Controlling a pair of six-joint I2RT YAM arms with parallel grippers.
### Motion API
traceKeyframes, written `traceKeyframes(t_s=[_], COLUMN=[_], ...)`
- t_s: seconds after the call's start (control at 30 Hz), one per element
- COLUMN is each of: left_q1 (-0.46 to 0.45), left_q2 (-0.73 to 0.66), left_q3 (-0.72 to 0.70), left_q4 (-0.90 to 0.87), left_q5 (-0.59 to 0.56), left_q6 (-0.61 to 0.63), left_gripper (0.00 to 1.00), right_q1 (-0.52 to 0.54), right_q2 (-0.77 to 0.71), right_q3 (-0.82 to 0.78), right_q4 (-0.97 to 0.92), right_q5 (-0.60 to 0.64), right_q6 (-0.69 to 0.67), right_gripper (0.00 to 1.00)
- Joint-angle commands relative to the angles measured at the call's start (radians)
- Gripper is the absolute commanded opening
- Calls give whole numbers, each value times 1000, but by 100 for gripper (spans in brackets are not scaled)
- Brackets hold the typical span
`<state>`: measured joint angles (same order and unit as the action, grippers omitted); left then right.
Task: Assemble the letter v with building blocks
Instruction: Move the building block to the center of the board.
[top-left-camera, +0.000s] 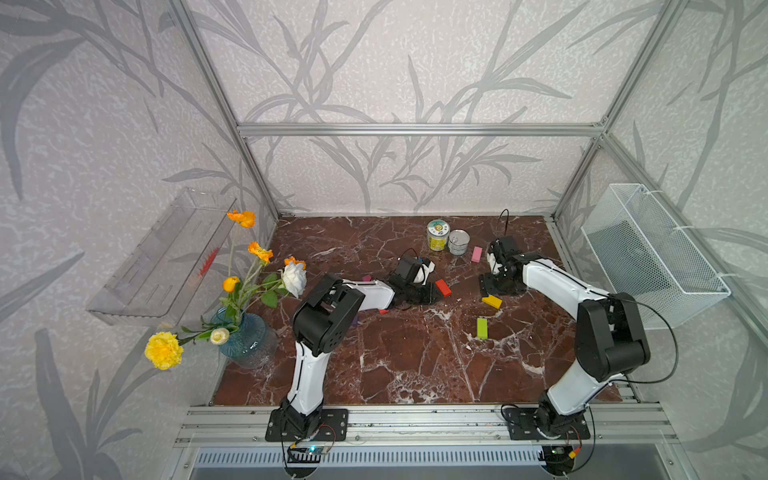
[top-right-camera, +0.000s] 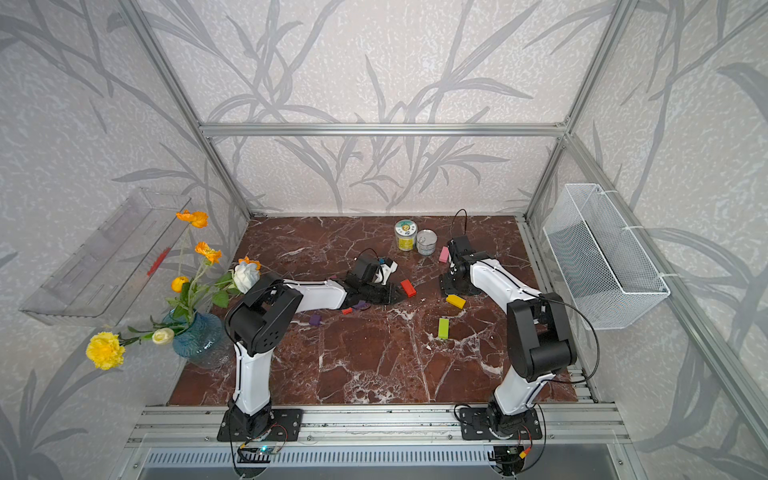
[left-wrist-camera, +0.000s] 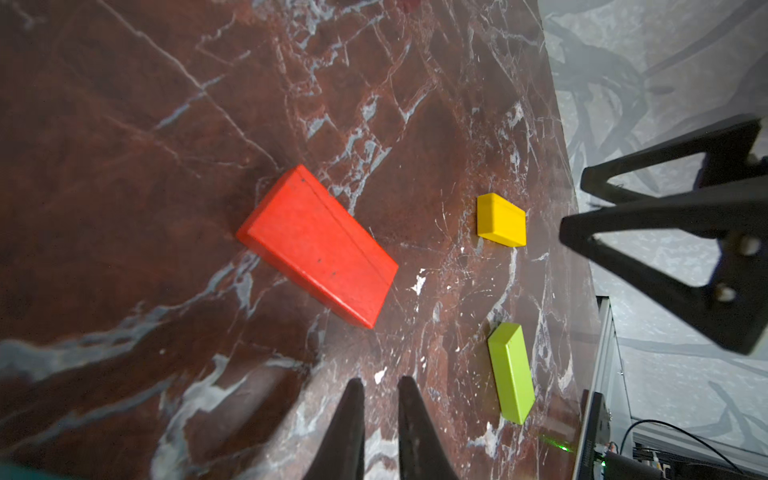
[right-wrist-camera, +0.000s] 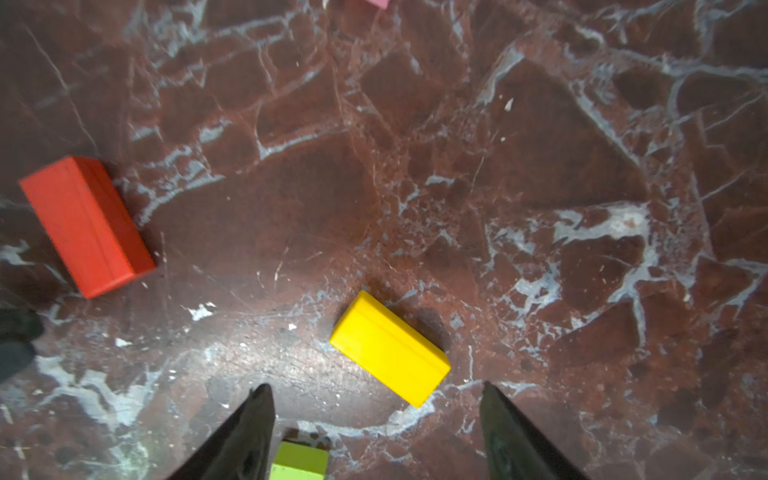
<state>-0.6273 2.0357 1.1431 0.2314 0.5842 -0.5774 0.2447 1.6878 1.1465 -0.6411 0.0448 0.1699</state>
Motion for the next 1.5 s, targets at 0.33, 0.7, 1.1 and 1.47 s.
traceKeyframes(t_s=[0.33, 0.7, 1.1, 1.47], left_q1=[1, -4, -11, -12], left_q2=[-52, -51, -43, -44], left_q3=[-34, -34, -25, -25], left_q4=[63, 68, 62, 57], left_q5=[26, 25, 24, 23], left_q6=[-4, -11, -12, -12], left_gripper=[26, 24, 23, 23], right_q1=[-18, -16, 11, 59], right_q2=[96, 159, 144, 146], right_q3=[-41, -40, -56, -59], right_q4=[18, 48, 60, 78], right_q5=[-50, -77, -130, -152], right_q6=[26, 7, 14, 40], right_gripper=[89, 80, 64, 58])
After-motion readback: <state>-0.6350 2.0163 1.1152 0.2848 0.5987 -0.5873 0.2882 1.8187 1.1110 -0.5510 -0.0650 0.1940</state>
